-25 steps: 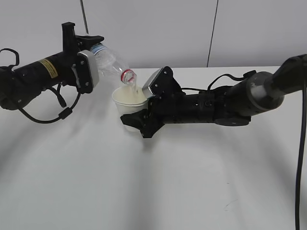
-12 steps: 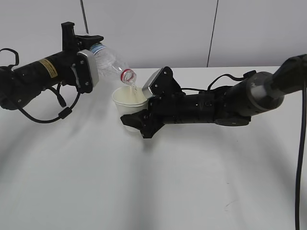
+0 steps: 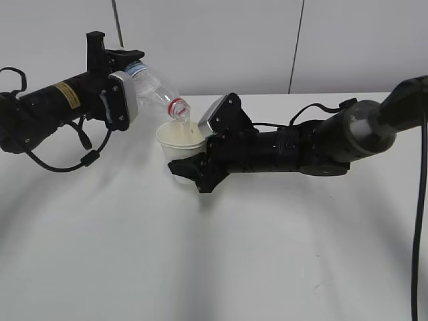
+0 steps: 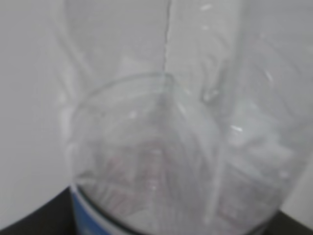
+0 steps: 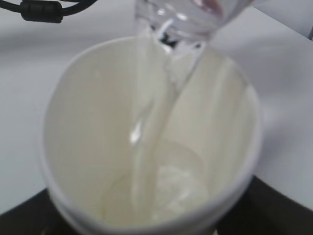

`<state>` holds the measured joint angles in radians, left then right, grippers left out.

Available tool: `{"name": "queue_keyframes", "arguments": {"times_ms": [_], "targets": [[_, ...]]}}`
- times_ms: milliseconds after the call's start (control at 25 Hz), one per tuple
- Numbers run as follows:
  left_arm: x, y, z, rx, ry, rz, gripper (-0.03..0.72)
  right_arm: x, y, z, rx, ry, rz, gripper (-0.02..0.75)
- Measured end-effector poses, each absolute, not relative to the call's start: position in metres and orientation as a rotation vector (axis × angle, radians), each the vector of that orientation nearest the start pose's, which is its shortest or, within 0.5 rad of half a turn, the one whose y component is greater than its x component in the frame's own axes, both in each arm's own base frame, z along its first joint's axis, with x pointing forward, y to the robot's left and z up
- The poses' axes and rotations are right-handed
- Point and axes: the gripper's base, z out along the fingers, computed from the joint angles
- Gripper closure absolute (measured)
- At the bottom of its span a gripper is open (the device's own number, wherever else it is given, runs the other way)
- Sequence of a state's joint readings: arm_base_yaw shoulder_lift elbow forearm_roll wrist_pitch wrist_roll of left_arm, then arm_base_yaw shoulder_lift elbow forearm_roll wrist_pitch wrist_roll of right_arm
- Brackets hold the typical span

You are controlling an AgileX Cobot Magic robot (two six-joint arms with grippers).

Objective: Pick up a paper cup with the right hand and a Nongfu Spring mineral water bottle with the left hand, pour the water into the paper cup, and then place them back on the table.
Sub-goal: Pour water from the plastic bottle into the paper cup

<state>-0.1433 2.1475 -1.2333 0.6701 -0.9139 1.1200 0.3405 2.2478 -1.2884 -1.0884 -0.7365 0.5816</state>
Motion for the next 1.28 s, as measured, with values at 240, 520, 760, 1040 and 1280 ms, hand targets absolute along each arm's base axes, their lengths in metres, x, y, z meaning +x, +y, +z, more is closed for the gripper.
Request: {"name": "queue_keyframes", "arguments": {"times_ms": [240,520,760,1040,1280], "targets": [[0.4406,-0.1086,0.1660,1.474,0.736,0.696,0.296,0.4063,0.2013,0.1076,-1.056,1.699,0.627,0.281],[0.4406,-0.1086,0.1659,1.476,0.738,0.696,0.296,0.4063,0.2013,0.1076,-1.056,1.699,0.627,0.281],[0.4406,-0.1086,0.1659,1.476,0.737,0.697,0.296,0.4063,0.2013,0.1076,-1.055,1.699,0.627,0.281],[0.4406,-0.1086,0.1659,1.477,0.736,0.698,0.296,0.4063,0.2013,0.1076,-1.055,1.699,0.627,0.281],[0.4406,-0.1086,0.1659,1.477,0.736,0.698,0.296,0.4063,0.2013,0.1076,-1.055,1.699,0.627,0.281]]}}
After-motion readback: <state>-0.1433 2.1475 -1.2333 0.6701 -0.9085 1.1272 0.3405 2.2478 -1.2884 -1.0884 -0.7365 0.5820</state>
